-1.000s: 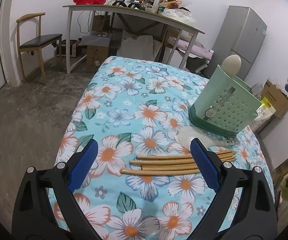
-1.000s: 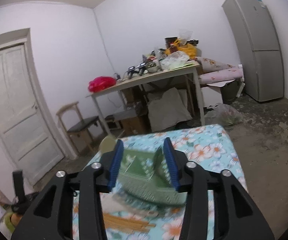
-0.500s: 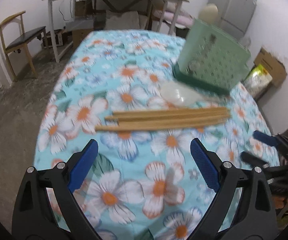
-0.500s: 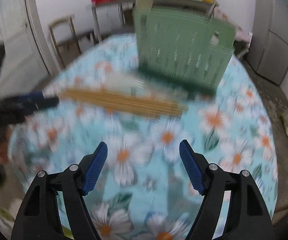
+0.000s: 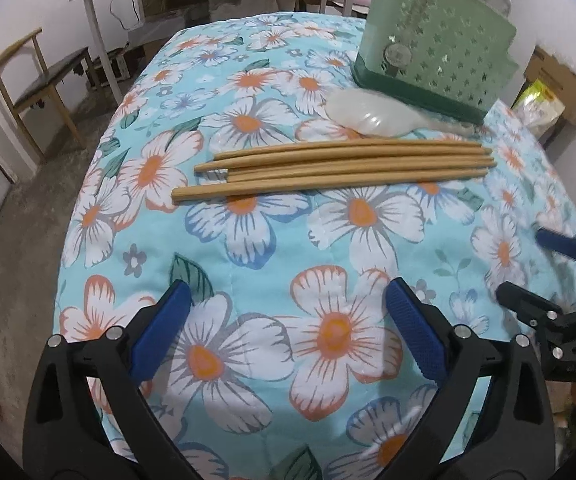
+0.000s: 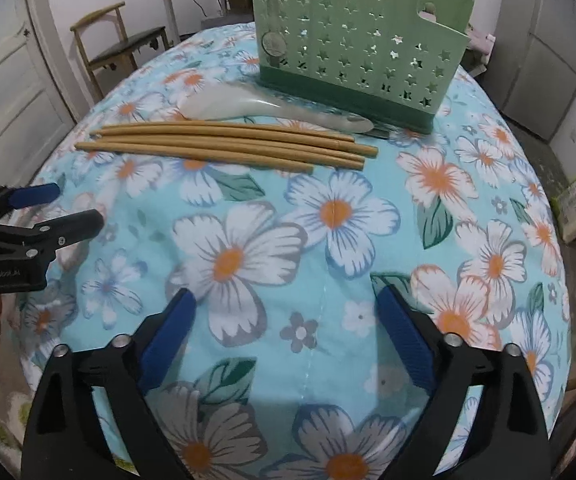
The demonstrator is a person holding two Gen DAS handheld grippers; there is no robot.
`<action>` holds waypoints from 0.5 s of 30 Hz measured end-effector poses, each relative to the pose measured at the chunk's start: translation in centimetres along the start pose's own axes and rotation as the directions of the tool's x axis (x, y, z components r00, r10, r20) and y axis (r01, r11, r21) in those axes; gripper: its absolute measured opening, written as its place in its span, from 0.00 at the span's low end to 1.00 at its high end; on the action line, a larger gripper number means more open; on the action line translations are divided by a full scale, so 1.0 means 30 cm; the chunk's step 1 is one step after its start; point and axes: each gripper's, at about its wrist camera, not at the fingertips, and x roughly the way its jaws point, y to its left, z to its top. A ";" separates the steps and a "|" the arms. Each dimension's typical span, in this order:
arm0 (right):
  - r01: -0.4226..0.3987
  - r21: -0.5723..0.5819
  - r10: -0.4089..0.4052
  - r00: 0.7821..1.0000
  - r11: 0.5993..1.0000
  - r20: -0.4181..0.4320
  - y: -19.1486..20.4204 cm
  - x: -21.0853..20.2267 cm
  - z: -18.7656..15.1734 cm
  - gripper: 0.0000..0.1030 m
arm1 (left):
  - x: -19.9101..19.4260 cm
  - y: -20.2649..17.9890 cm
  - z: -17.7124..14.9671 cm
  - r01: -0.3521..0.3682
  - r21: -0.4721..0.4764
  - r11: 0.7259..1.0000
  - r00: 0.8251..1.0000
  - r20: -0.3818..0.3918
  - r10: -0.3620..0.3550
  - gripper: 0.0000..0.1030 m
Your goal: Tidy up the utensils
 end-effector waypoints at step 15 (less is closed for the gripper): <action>-0.047 0.041 0.046 0.999 0.998 0.011 -0.039 0.000 -0.017 0.94 | 0.002 -0.024 -0.004 -0.059 0.025 0.998 0.998 0.013 0.059 0.92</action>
